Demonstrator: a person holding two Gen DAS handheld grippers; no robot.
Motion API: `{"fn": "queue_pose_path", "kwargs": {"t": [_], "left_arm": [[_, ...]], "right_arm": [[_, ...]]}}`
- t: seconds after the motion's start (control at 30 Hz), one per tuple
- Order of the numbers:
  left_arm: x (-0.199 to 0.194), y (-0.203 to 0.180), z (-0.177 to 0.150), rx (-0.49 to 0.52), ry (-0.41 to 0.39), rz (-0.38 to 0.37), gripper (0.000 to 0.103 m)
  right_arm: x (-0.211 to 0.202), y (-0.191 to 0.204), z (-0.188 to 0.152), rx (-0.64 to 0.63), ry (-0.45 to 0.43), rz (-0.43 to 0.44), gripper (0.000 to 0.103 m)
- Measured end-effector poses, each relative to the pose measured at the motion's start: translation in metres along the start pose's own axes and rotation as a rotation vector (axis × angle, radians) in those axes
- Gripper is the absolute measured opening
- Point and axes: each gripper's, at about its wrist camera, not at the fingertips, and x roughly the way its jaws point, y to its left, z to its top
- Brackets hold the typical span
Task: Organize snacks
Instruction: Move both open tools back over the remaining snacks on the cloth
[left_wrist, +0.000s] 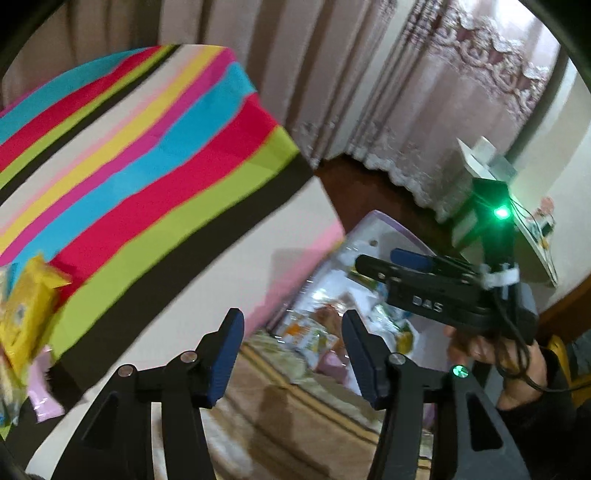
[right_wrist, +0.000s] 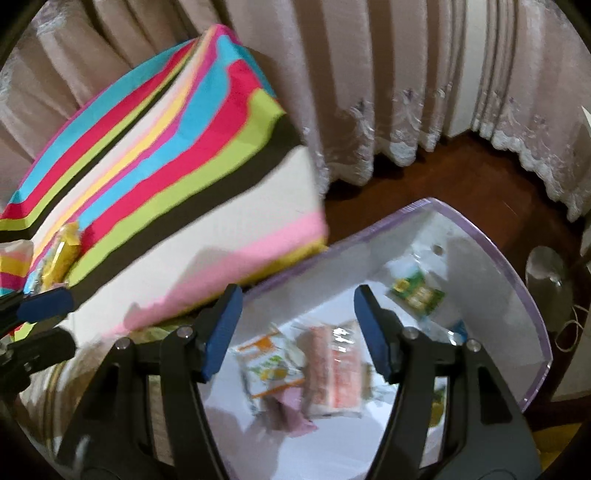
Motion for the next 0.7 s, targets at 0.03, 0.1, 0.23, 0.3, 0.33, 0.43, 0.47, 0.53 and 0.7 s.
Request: {"fn": "queue_pose_path", "kwargs": {"t": [0.03, 0.1, 0.23, 0.3, 0.33, 0.43, 0.47, 0.53, 0.7], "left_arm": [[-0.003, 0.006, 0.0, -0.013, -0.011, 0.014, 0.056], [-0.008, 0.017, -0.001, -0.034, -0.031, 0.042, 0.056], [-0.022, 0.045, -0.004, -0.089, -0.077, 0.095, 0.056], [-0.029, 0.058, -0.007, -0.111, -0.097, 0.127, 0.056], [-0.033, 0.067, -0.009, -0.127, -0.108, 0.148, 0.056], [-0.044, 0.093, -0.016, -0.184, -0.132, 0.185, 0.056], [-0.046, 0.1, -0.018, -0.205, -0.138, 0.196, 0.056], [-0.056, 0.121, -0.025, -0.26, -0.157, 0.222, 0.056], [-0.082, 0.17, -0.046, -0.401, -0.21, 0.284, 0.056]], "right_arm": [[0.0, 0.008, 0.002, -0.012, -0.003, 0.012, 0.066], [0.0, 0.024, 0.005, -0.036, -0.007, 0.035, 0.067], [-0.002, 0.053, 0.01, -0.078, -0.016, 0.069, 0.069], [-0.002, 0.067, 0.013, -0.098, -0.018, 0.084, 0.07], [-0.003, 0.075, 0.013, -0.11, -0.017, 0.087, 0.07], [-0.002, 0.1, 0.015, -0.146, -0.012, 0.106, 0.07], [-0.002, 0.106, 0.015, -0.156, -0.011, 0.111, 0.07], [-0.002, 0.125, 0.015, -0.185, -0.007, 0.124, 0.07], [0.001, 0.164, 0.014, -0.263, 0.0, 0.142, 0.071]]}}
